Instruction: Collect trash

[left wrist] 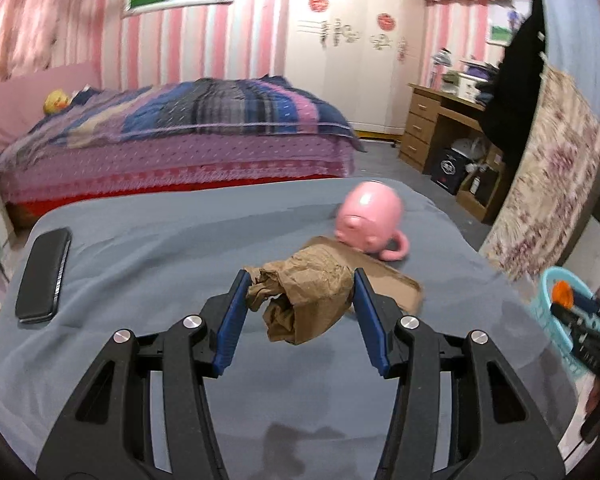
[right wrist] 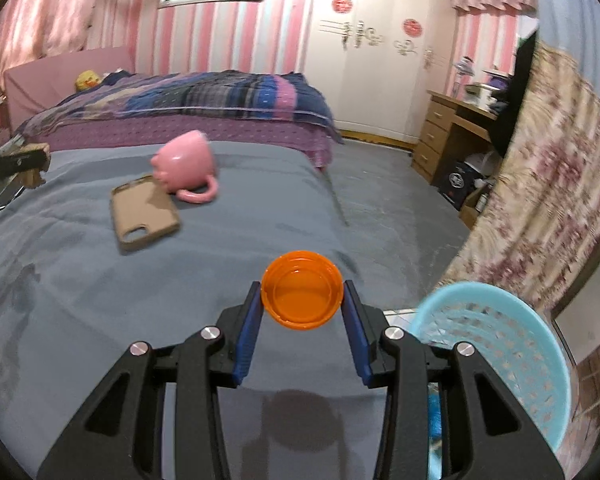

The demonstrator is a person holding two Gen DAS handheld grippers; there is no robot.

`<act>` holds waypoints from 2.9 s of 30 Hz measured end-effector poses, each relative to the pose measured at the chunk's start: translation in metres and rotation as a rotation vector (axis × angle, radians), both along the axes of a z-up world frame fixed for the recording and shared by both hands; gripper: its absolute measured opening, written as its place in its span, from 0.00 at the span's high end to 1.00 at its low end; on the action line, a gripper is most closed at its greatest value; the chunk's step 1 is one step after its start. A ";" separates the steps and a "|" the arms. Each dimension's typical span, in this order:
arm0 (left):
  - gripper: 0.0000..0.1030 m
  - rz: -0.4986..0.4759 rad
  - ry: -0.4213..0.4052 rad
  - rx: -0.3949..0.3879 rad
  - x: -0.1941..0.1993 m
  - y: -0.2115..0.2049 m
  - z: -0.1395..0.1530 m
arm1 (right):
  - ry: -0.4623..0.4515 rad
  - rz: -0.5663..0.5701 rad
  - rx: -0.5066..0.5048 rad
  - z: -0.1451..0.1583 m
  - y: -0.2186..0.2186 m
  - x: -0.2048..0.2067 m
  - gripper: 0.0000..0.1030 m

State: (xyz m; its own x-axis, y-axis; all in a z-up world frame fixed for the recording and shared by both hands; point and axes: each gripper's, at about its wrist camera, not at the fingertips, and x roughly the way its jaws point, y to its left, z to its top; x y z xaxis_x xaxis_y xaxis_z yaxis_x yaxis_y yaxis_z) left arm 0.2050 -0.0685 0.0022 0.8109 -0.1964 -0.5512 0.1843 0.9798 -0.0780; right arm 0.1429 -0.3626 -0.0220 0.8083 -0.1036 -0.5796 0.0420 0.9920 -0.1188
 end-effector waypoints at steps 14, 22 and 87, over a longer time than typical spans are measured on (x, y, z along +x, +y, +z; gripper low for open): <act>0.51 -0.212 0.037 -0.014 -0.021 -0.137 -0.023 | -0.038 -0.240 0.017 0.002 -0.123 -0.051 0.61; 0.51 -0.371 0.028 -0.026 -0.037 -0.227 -0.025 | -0.050 -0.346 0.038 -0.008 -0.172 -0.080 0.61; 0.05 -0.088 -0.154 -0.016 -0.150 -0.055 0.053 | -0.190 -0.207 0.155 0.052 -0.039 -0.110 0.04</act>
State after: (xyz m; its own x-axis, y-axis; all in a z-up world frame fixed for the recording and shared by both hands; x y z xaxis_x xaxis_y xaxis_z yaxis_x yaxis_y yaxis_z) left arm 0.0545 -0.1234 0.0554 0.8648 -0.2783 -0.4180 0.2805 0.9581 -0.0576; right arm 0.0324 -0.4012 0.0296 0.8747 -0.1990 -0.4420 0.2515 0.9658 0.0628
